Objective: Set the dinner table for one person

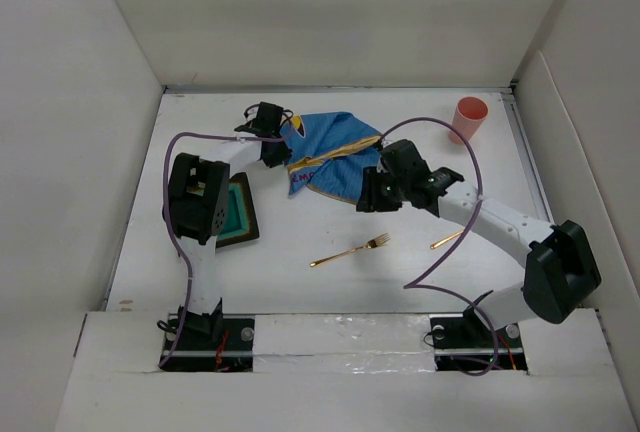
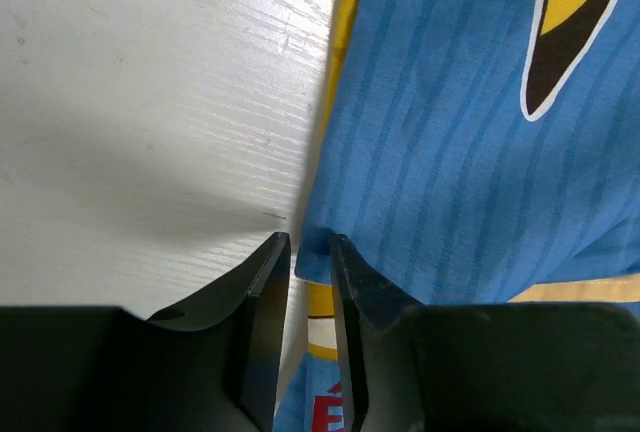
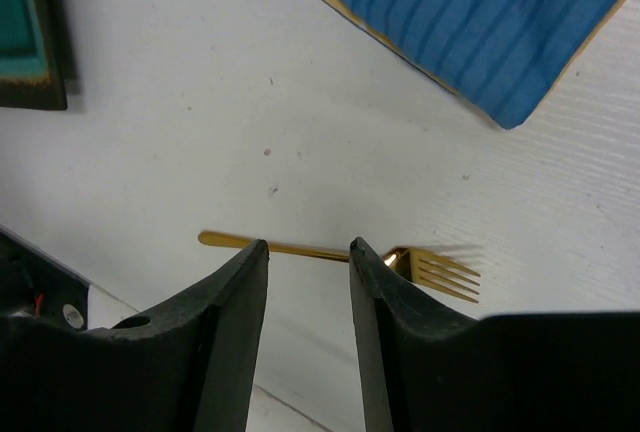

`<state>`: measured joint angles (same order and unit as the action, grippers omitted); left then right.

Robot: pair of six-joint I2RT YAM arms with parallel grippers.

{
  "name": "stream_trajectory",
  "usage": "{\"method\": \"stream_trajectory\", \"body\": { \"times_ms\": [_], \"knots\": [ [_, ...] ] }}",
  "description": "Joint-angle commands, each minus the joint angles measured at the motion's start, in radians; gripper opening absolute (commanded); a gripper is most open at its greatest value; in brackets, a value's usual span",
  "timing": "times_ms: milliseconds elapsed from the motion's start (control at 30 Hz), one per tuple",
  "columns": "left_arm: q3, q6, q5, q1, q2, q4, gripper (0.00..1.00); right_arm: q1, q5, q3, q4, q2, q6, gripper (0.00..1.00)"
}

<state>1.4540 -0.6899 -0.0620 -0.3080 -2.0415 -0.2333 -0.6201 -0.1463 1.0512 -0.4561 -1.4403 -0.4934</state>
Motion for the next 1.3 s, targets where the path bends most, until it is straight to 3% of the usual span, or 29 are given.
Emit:
{"method": "stream_trajectory", "body": {
  "times_ms": [0, 33, 133, 400, 533, 633, 800, 1200, 1233, 1267],
  "knots": [
    [0.023, 0.024, -0.003, -0.003, 0.0, -0.02, 0.21, -0.013, -0.001, -0.006, 0.056, 0.003, 0.009, 0.44],
    [0.016, 0.024, 0.01, 0.009, -0.003, -0.015, 0.26, -0.013, -0.002, -0.007, 0.056, 0.0, 0.007, 0.44],
    [0.016, 0.026, 0.027, 0.009, -0.006, -0.009, 0.26, -0.013, -0.004, -0.002, 0.054, -0.003, 0.009, 0.44],
    [0.011, 0.016, 0.039, 0.0, -0.026, 0.002, 0.19, -0.013, 0.028, -0.006, 0.051, -0.005, 0.007, 0.44],
    [-0.004, -0.003, 0.031, 0.0, -0.029, 0.014, 0.12, 0.025, 0.1, -0.029, 0.04, -0.006, 0.013, 0.54],
    [-0.009, -0.011, 0.028, 0.0, -0.023, 0.026, 0.0, 0.098, 0.096, -0.048, 0.034, -0.014, 0.016, 0.6],
    [-0.004, -0.014, 0.024, 0.012, 0.029, 0.046, 0.0, 0.118, 0.039, -0.049, 0.063, -0.1, 0.015, 0.66],
    [-0.021, -0.03, 0.088, 0.032, 0.234, 0.115, 0.0, 0.128, 0.021, 0.015, 0.178, -0.317, -0.022, 0.63],
    [-0.02, -0.031, 0.093, 0.032, 0.247, 0.118, 0.0, 0.128, 0.013, 0.023, 0.194, -0.331, -0.025, 0.62],
    [-0.018, -0.033, 0.096, 0.032, 0.259, 0.121, 0.0, 0.128, 0.011, 0.03, 0.21, -0.344, -0.03, 0.52]
  ]
}}
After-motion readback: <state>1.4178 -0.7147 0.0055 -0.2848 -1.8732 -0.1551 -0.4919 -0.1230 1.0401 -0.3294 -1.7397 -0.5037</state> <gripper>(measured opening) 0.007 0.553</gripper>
